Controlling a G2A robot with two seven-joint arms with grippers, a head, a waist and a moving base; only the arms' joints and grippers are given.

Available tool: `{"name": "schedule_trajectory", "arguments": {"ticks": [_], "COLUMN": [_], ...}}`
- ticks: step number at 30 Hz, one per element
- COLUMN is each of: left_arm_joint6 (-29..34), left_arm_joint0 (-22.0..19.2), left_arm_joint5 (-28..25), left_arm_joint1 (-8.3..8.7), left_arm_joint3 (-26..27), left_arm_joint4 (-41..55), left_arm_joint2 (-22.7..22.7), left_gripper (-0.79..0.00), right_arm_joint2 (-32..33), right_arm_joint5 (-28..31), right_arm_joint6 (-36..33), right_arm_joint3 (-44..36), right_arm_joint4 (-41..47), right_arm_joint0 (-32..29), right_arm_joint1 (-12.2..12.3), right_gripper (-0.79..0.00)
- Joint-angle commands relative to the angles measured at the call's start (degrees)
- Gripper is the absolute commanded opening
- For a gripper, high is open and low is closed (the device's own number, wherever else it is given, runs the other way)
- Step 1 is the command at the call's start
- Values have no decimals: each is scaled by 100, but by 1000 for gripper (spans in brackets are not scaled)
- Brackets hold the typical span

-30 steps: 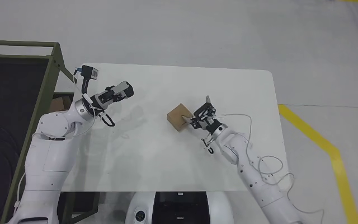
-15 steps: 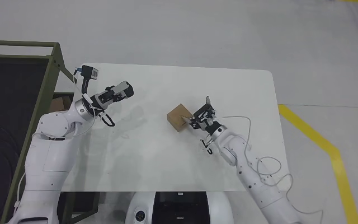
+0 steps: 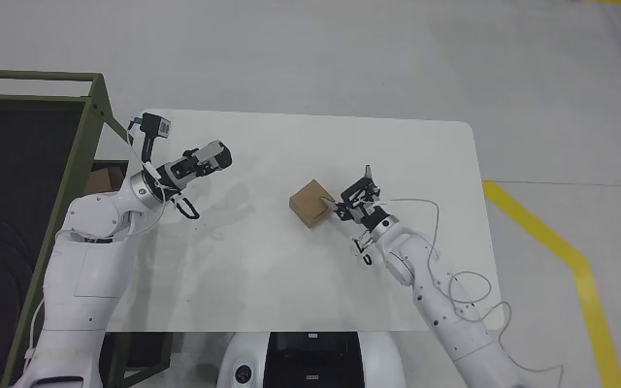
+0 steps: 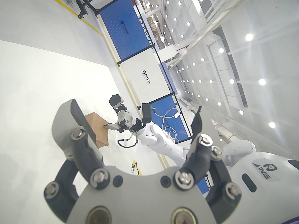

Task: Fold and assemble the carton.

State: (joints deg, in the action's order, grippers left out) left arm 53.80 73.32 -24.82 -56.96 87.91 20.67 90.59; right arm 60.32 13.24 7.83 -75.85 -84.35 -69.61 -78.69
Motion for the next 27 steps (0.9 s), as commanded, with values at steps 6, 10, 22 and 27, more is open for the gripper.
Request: {"name": "schedule_trajectory", "arguments": {"ticks": [6,10,22,27], "left_arm_joint6": [0,0,0,-1103], "left_arm_joint0": [0,0,0,169], "left_arm_joint5": [0,0,0,-46], "left_arm_joint1": [0,0,0,-26], "left_arm_joint3": [0,0,0,297], "left_arm_joint4": [0,0,0,-999], "left_arm_joint2": [0,0,0,-1], "left_gripper": [0,0,0,0], "right_arm_joint2": [376,654,1250,1250], "right_arm_joint5": [-18,-249,-430,-430], "right_arm_joint6": [858,1379,2128,2128], "right_arm_joint3": [-473,-729,-1199,-1199], "right_arm_joint4": [19,31,943,943], "right_arm_joint0": [-351,-659,-1208,-1208], "right_arm_joint1": [95,148,192,192], "right_gripper": [0,0,0,0]}}
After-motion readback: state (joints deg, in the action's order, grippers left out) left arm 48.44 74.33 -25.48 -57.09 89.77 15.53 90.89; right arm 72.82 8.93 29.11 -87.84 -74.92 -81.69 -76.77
